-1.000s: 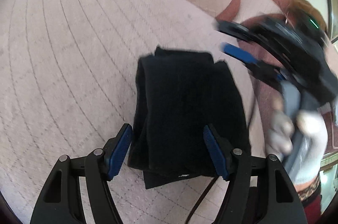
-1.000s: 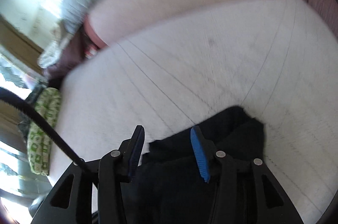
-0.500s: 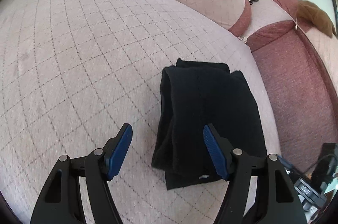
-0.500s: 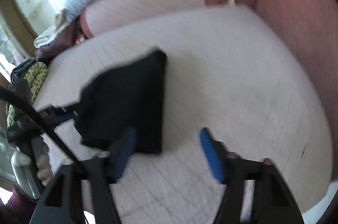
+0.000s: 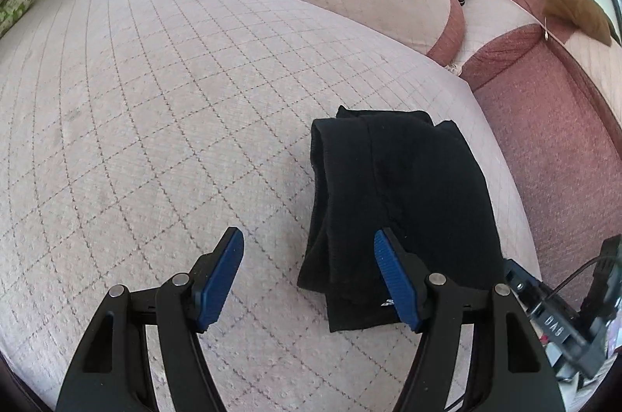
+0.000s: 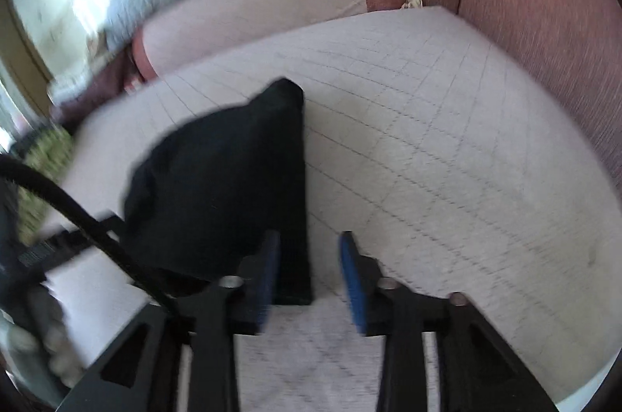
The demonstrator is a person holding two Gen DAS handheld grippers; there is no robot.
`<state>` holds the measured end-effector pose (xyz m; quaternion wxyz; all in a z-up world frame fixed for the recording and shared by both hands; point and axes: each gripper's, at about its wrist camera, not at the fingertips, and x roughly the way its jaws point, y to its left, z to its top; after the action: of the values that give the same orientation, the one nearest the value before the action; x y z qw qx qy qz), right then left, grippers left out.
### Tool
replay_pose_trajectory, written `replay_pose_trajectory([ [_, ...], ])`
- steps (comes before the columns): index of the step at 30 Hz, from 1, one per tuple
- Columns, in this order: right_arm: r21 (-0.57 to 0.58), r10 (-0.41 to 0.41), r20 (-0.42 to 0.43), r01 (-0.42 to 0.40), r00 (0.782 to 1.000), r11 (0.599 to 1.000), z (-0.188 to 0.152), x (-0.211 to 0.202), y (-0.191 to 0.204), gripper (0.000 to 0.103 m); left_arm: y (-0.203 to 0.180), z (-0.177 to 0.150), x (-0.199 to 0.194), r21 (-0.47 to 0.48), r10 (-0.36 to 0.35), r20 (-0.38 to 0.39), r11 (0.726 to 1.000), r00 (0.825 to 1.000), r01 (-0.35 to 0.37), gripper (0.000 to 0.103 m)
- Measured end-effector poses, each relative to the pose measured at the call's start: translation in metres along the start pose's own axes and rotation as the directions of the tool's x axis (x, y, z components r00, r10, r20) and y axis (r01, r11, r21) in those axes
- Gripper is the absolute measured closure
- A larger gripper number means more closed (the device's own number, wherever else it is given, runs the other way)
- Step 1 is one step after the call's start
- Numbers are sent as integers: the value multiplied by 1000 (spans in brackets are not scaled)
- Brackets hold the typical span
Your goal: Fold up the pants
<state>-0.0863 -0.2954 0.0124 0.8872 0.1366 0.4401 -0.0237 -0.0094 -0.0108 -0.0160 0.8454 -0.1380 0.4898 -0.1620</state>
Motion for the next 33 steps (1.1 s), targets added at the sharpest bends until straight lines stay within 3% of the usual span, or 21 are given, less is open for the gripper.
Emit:
replay_pose_trajectory([
  [2, -16, -36, -2, 36, 999, 999, 0, 0, -2, 46, -1, 1, 0, 0, -3, 2, 1000, 1000, 3, 35],
  [8, 116, 4, 58, -11, 998, 993, -5, -13, -31, 44, -13, 1, -10, 49, 49, 71, 997, 996, -52, 35],
  [13, 92, -33, 168, 18, 985, 996, -5, -30, -18, 44, -36, -4, -27, 128, 160, 220, 973, 962, -192, 33],
  [16, 60, -56, 194, 46, 979, 997, -7, -33, -7, 44, -44, -7, -31, 153, 197, 262, 958, 945, -242, 28],
  [22, 46, -42, 197, 33, 979, 998, -8, -28, 1, 41, -47, -7, -20, 176, 219, 223, 949, 950, -260, 28],
  [33, 91, -15, 166, 0, 986, 996, -7, -18, -6, 38, -46, -8, -9, 187, 201, 167, 955, 965, -231, 28],
])
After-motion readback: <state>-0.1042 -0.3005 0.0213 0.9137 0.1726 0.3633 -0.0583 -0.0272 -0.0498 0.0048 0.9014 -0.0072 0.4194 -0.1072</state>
